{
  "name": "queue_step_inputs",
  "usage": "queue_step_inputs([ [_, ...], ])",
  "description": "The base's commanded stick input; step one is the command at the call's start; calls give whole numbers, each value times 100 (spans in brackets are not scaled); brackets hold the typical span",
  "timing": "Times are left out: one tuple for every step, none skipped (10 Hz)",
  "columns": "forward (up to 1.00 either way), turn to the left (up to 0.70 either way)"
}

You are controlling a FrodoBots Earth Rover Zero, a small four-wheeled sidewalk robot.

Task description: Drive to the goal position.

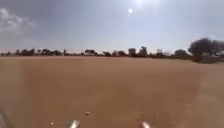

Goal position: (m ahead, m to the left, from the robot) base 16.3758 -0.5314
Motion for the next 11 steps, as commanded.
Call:
queue_step_inputs([
  [70,0],
  [70,0],
  [70,0],
  [70,0],
  [70,0],
  [70,0],
  [70,0],
  [70,0],
  [70,0],
  [70,0],
  [70,0],
])
